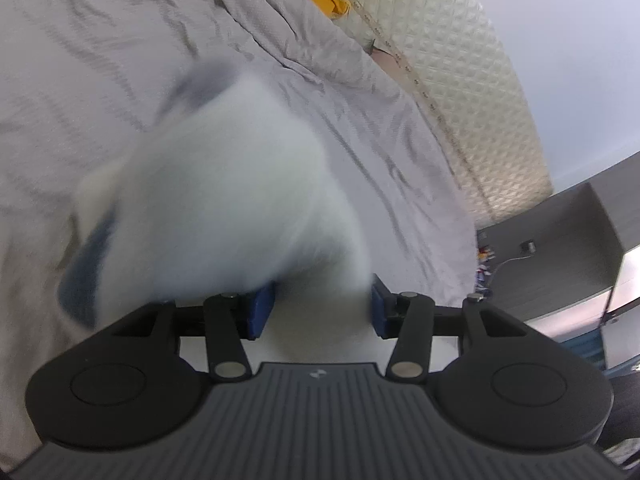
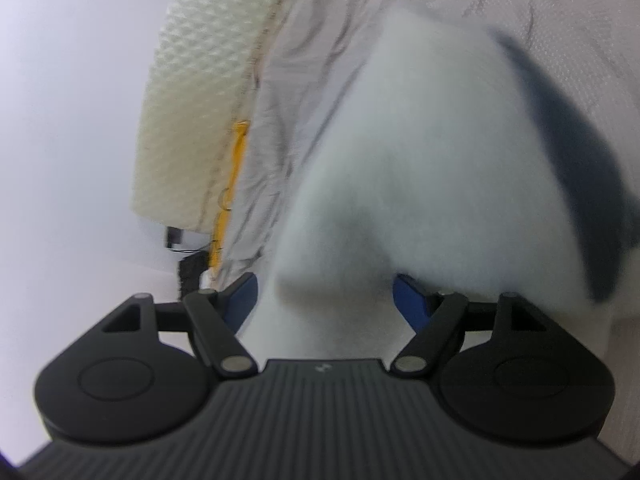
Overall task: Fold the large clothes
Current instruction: 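Lift and fold the held sweater edge over with both tools, then open both tools and lift them off the folded sweater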
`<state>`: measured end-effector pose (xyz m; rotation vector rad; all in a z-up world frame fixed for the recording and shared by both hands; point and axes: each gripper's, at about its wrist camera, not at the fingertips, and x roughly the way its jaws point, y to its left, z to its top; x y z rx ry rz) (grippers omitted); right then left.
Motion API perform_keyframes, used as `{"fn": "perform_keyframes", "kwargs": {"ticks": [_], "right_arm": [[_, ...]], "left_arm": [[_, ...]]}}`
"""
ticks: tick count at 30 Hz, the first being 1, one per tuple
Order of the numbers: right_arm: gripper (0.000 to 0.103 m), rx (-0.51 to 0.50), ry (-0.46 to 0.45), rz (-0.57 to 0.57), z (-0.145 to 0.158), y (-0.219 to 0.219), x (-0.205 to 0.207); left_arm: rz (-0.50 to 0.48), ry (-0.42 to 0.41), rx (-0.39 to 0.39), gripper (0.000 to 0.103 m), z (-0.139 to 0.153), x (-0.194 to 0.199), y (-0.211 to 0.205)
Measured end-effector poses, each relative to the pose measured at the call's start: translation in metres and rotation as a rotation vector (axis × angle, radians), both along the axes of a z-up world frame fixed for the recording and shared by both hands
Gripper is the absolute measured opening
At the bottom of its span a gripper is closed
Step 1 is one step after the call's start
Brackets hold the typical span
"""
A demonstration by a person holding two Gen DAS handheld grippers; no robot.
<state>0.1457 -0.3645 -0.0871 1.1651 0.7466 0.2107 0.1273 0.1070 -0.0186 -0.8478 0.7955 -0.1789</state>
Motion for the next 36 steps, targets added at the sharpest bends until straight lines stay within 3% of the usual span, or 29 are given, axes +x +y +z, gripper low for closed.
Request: {"fn": "perform_keyframes", "kwargs": {"ticks": [3,9,15,21,25,27,32,36], "right_arm": [[0.075,-0.054,-0.011,0.034,-0.010,0.003,0.018],[0.075,-0.160,-0.050,0.104,-0.026,0.010,0.046],[0.074,-0.145,-0.083,0.126,-0.046,0.000,0.066],[0.075,-0.154,-0.097,0.129,-0.046,0.001,0.068],[0.075,-0.206,-0.121,0.142,-0.037,0.009,0.061],[0.075,-0.244,-0.134,0.162,-0.028,0.012,0.057],[0.078,-0.423,-0.194,0.200,-0.007,0.022,0.042],[0.078,-0.594,-0.223,0.228,-0.002,0.038,0.042]], "left_arm": [[-0.004,-0.021,0.047,0.055,-0.018,0.024,-0.006],[0.007,-0.047,0.048,0.055,-0.048,0.053,-0.003],[0.016,-0.051,0.023,0.055,-0.072,0.080,0.002],[0.012,-0.071,0.022,0.055,-0.070,0.086,0.001],[-0.031,-0.110,0.009,0.067,-0.057,0.076,-0.002],[-0.074,-0.118,0.054,0.068,-0.049,0.068,-0.011],[-0.141,-0.143,0.255,0.068,-0.043,0.052,-0.041],[-0.133,-0.187,0.472,0.068,-0.041,0.057,-0.065]]}}
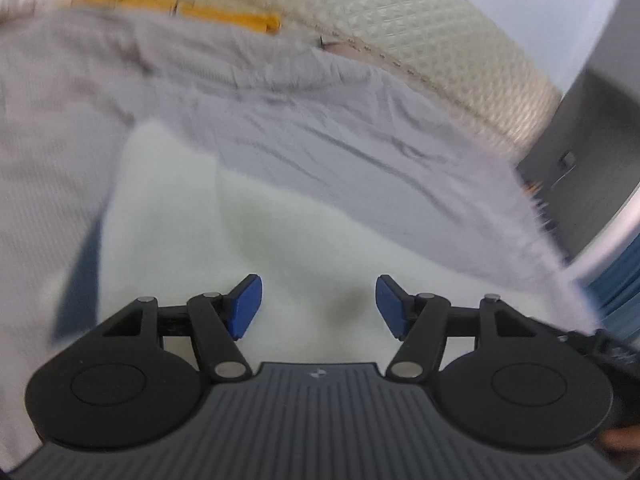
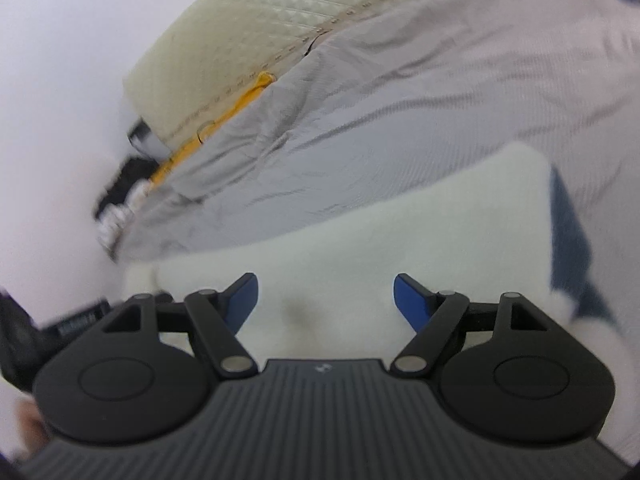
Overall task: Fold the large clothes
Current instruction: 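Open both tools and lift them off the folded sweater, then move both tools to the sweater bundle end and close on it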
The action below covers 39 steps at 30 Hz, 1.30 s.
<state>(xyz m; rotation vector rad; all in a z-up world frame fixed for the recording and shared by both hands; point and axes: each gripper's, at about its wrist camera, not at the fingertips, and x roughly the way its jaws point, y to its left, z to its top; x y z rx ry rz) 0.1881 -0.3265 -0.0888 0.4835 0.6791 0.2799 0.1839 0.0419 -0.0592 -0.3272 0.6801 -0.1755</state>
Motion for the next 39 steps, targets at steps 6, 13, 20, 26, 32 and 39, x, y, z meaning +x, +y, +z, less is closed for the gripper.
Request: {"fn": "perform_keyframes", "kwargs": {"ticks": [6,13,20,26,32,39], "right_arm": [[0.076,-0.226,-0.046,0.042,-0.013,0.024,0.008],[0.075,-0.209,-0.026,0.072,-0.033,0.018,0.029],[0.075,-0.224,-0.042,0.064,-0.032,0.025,0.023],[0.075,-0.253,-0.040,0.045,-0.018,0.030,0.009],[0.074,-0.236,-0.052,0.001,0.003,0.031,-0.029],[0.076,-0.044,0.023,-0.054,0.000,0.029,-0.073]], "left_arm": [[0.010,-0.037,0.164,0.069,-0.016,0.015,-0.013],[-0.003,-0.006,0.197,0.073,-0.039,0.034,-0.016],[0.005,0.008,0.182,0.074,-0.039,0.033,-0.014],[0.011,0.007,0.126,0.074,-0.022,0.007,-0.010],[-0.028,-0.012,0.088,0.074,-0.003,-0.046,-0.009],[-0.098,0.066,-0.021,0.079,-0.004,-0.093,-0.015]]}}
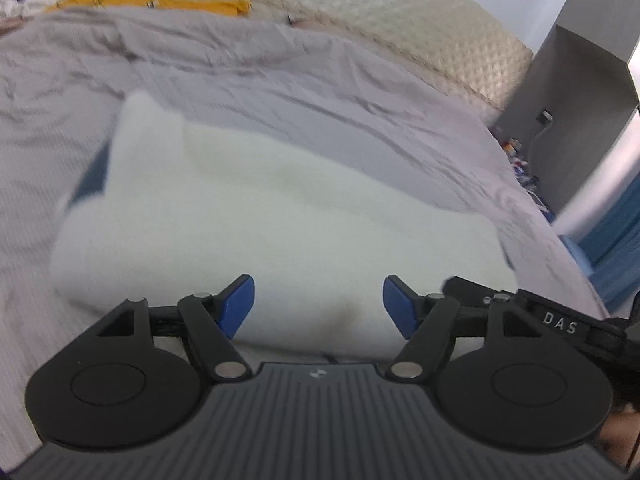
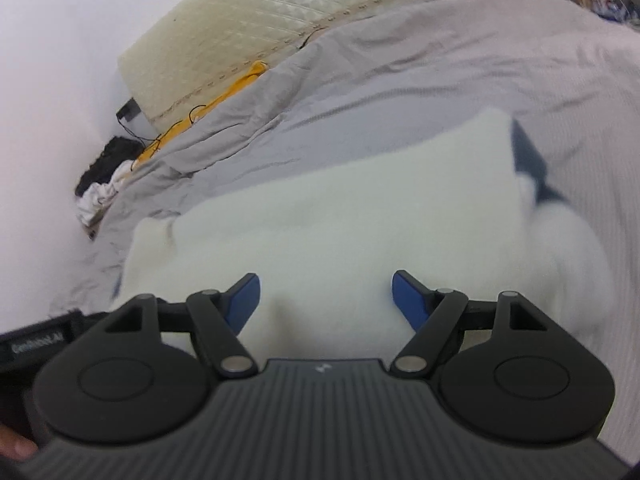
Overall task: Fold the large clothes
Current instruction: 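Move both tools to the sweater bundle end and close on it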
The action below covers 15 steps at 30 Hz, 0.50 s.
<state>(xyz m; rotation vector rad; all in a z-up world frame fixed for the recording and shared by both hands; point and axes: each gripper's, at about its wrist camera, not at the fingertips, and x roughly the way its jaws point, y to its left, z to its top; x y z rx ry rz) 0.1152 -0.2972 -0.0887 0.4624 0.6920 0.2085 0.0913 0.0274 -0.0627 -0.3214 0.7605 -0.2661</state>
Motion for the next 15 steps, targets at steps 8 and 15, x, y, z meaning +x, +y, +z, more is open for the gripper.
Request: {"fn": "perform_keyframes", "kwargs": {"ticks": [8,15], "right_arm": [[0.077,0.411,0.161,0.022,-0.030,0.002,-0.008],[0.103,0.620,0.299,-0.068,-0.076,-0.005,0.015]], "left_arm": [[0.104,0.172,-0.229,0.082,-0.020,0.003,0.034],[0.200,0.355,-0.559,0.083,-0.055,0.014,0.077]]}}
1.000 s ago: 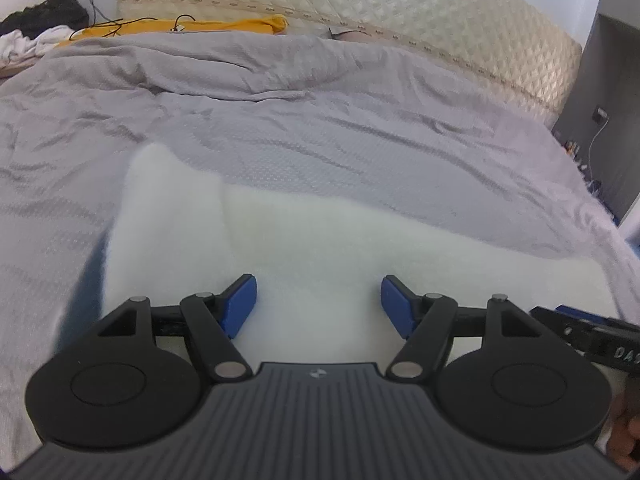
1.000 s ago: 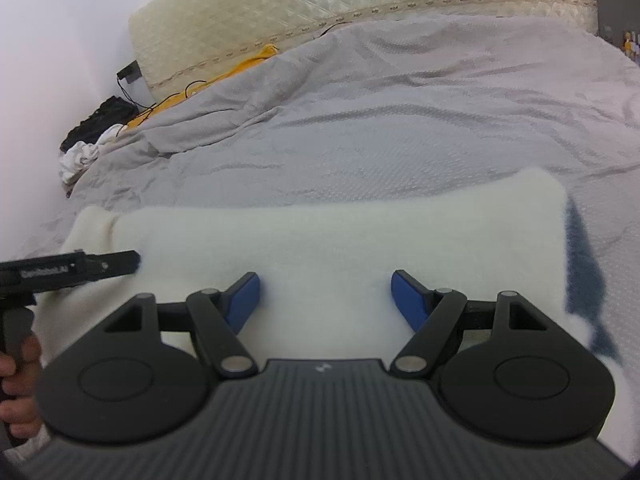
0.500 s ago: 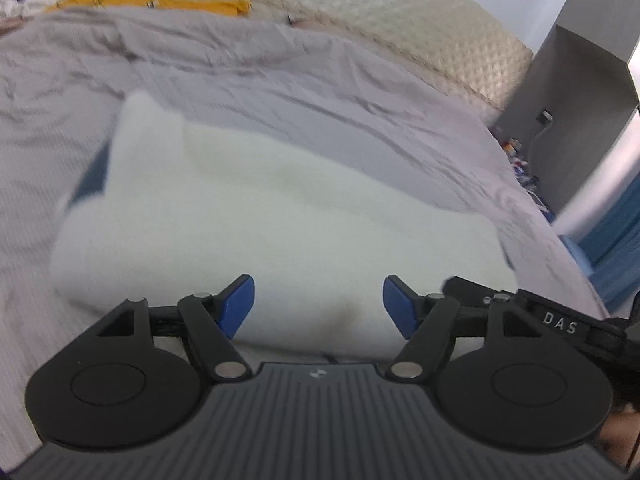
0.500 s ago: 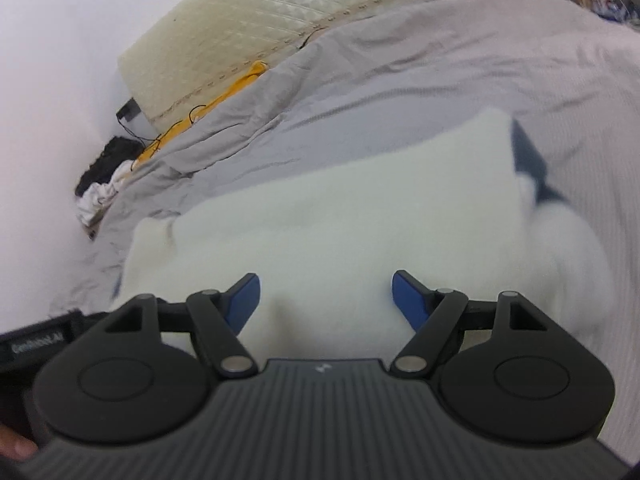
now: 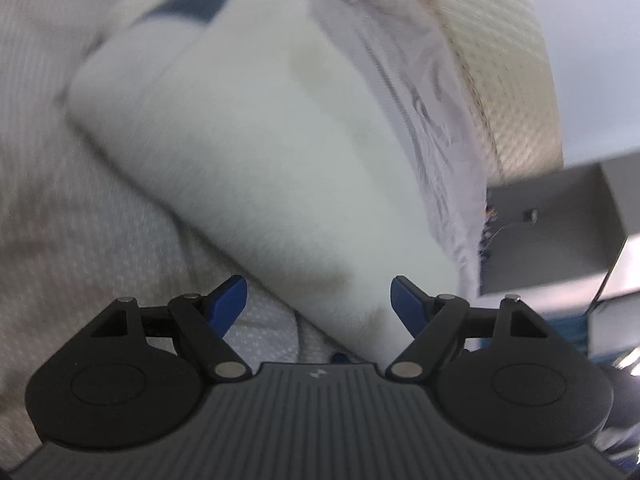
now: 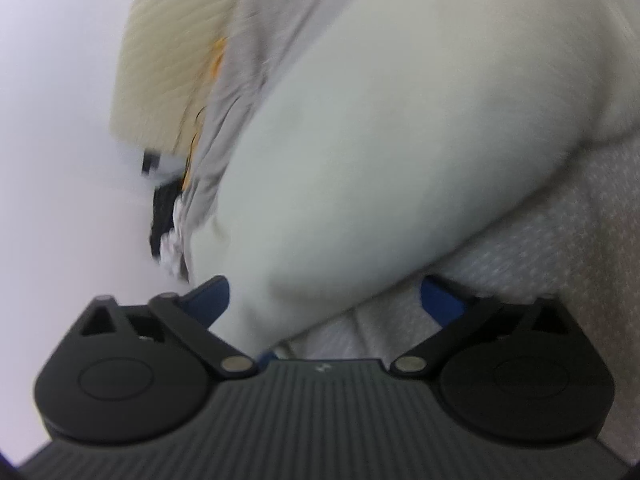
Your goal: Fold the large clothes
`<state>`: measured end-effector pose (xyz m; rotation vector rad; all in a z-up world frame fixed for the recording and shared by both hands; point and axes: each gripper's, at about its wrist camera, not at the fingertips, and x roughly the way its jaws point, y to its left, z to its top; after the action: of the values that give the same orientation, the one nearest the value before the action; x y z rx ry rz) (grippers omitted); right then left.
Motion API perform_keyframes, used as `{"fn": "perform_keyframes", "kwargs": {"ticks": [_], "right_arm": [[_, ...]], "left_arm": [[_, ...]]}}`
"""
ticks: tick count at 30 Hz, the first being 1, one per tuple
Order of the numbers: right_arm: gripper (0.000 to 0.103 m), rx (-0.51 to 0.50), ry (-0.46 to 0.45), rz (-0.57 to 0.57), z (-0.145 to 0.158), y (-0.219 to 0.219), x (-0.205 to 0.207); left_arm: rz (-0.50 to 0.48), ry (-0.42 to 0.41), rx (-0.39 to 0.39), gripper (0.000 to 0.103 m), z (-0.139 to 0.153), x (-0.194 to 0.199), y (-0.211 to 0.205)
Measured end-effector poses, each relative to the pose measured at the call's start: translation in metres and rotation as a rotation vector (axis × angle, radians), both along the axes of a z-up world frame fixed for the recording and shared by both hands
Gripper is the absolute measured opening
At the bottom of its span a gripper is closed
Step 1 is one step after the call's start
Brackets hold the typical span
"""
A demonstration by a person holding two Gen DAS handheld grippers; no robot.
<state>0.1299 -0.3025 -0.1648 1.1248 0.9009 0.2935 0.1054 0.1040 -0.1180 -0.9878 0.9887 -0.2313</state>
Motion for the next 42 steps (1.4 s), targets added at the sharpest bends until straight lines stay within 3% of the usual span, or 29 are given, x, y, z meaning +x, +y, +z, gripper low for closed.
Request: {"fn": "perform_keyframes", "kwargs": {"ticks": [3,6,8,11,18,21,25,30,35,42], "right_arm": [[0.103,0.073,0.003,-0.077,-0.007,-0.012,0.004],[0.103,0.058,-0.021,-0.159,-0.006,-0.025,0.005],[0.103,0.101,-0.012,-0.192,-0.012,-0.031,0.005],[0.103,0.162,-0.031,-0.210,-0.014,-0.033,0.004],[0.103,0.160,-0.144,-0.204,0.003,-0.033,0.004],[0.103,0.137,-0.124,-0.195,-0.002,-0.030,0.009],[0.102,0.120,-0.022,-0.201,-0.015,-0.032,0.011],[0.100,0.054,-0.034,-0.277,-0.009,-0.038,0.008],[0.086,-0.015,-0.037,-0.327,-0.011,-0.049,0.014],[0.048,-0.088,-0.090,-0.281,0.003,-0.046,0.025]], "left_arm": [[0.017,0.035,-0.029,0.083,-0.011,0.000,0.005],[0.024,0.074,-0.062,0.083,-0.022,0.003,0.006],[0.033,0.103,-0.085,0.083,-0.029,0.007,0.007],[0.086,0.116,-0.127,0.083,-0.040,0.013,0.012],[0.154,0.120,-0.199,0.083,-0.052,0.029,0.017],[0.195,0.092,-0.158,0.077,-0.046,0.029,0.016],[0.207,0.074,-0.061,0.069,-0.038,0.025,0.015],[0.200,0.022,0.042,0.060,-0.022,0.023,0.007],[0.192,-0.010,0.067,0.055,-0.015,0.021,0.003],[0.185,-0.055,0.088,0.047,-0.004,0.036,-0.001]]}}
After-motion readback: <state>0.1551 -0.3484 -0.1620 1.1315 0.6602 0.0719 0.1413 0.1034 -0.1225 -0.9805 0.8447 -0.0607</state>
